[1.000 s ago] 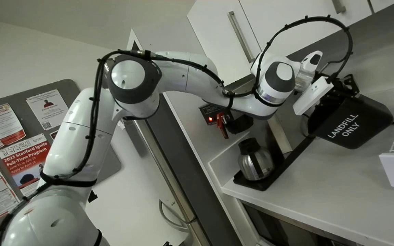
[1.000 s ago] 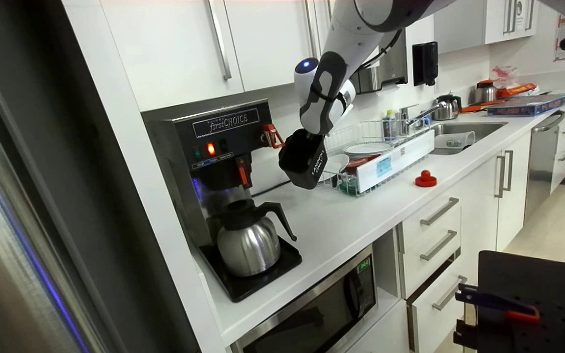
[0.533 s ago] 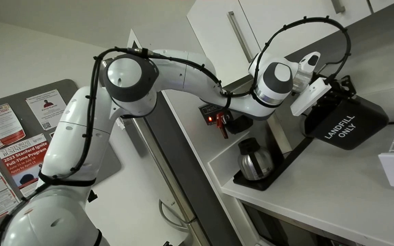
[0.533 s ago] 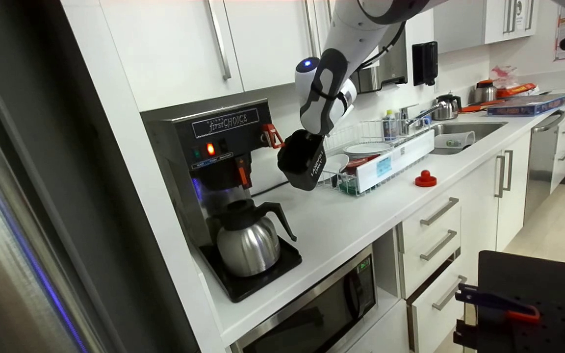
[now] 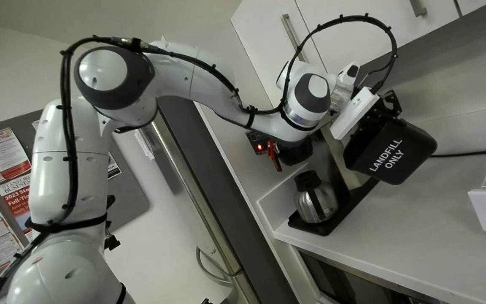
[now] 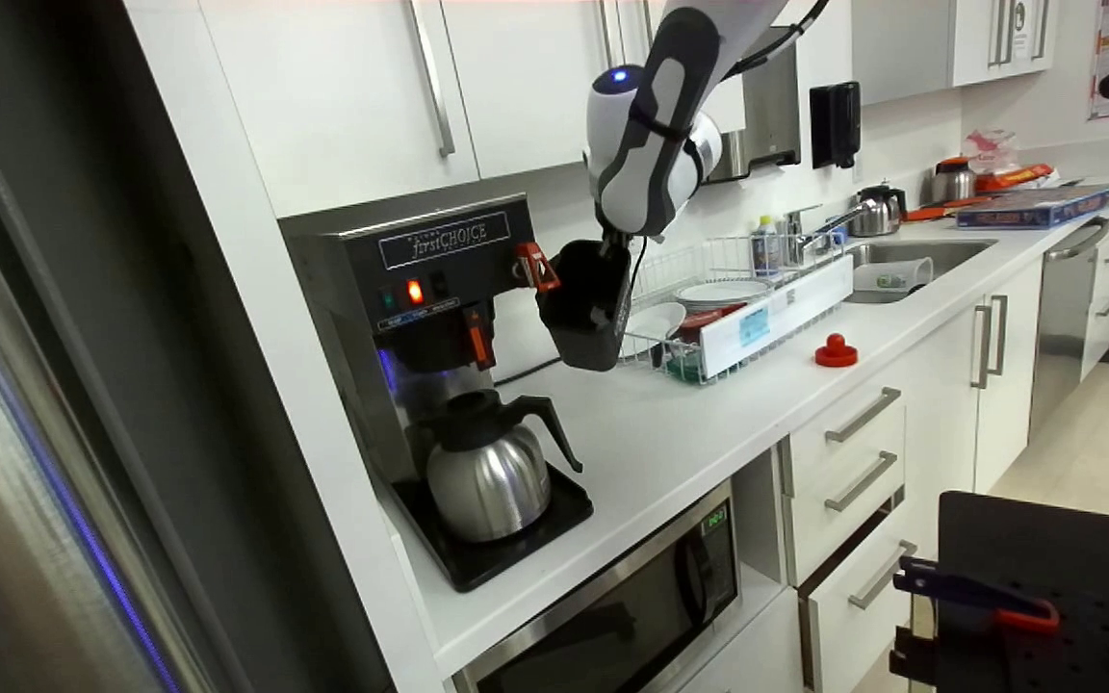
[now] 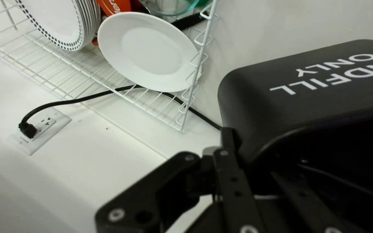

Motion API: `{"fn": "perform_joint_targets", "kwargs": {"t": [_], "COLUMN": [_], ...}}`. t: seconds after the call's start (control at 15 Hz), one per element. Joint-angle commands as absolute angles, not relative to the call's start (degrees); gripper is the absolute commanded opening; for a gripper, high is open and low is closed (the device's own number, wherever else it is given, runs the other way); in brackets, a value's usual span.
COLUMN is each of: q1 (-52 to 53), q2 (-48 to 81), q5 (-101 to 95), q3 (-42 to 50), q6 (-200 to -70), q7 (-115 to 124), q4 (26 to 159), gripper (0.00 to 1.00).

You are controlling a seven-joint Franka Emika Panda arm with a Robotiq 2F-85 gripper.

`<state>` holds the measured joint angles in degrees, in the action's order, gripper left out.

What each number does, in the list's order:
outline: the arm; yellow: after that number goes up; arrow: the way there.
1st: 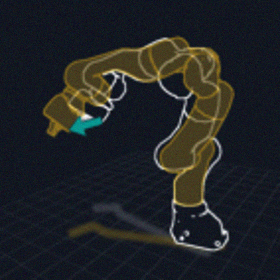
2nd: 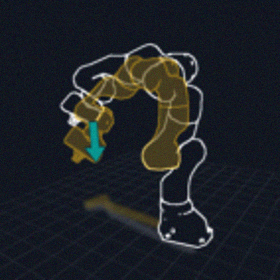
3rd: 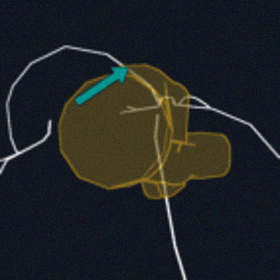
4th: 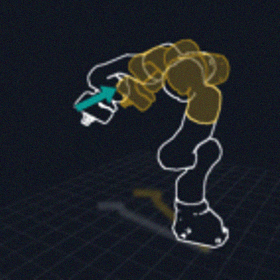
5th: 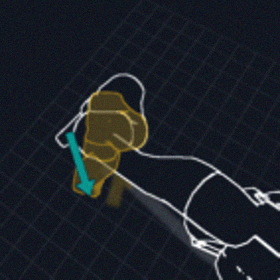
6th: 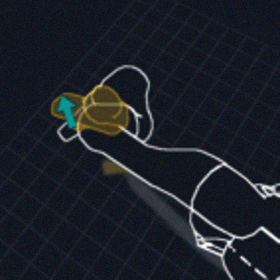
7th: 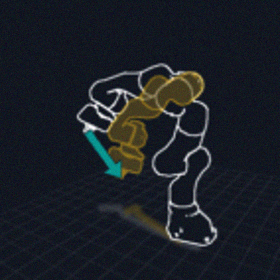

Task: Spill the waste out of the black bin and onto the counter

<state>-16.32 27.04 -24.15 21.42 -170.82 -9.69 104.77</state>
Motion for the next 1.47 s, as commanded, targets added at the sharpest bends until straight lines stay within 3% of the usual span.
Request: {"fn": "perform_joint_targets", "kwargs": {"t": [0.0, 0.33, 0.8, 1.07, 1.4], "q1": [-10.68, 5.46, 31.37, 38.75, 38.05], "q2": [15.76, 14.27, 26.55, 30.46, 31.57], "q5": [-34.08, -60.23, -84.87, -101.42, -118.40], "q3": [28.72, 51.46, 78.01, 80.92, 77.38], "q6": [-172.64, -176.91, -176.67, -172.66, -163.03], "q7": [-8.81, 8.67, 40.13, 56.93, 71.33], "q4": [116.76, 116.17, 108.21, 111.33, 115.52], "gripper": [0.02, 0.02, 0.02, 0.02, 0.02]}}
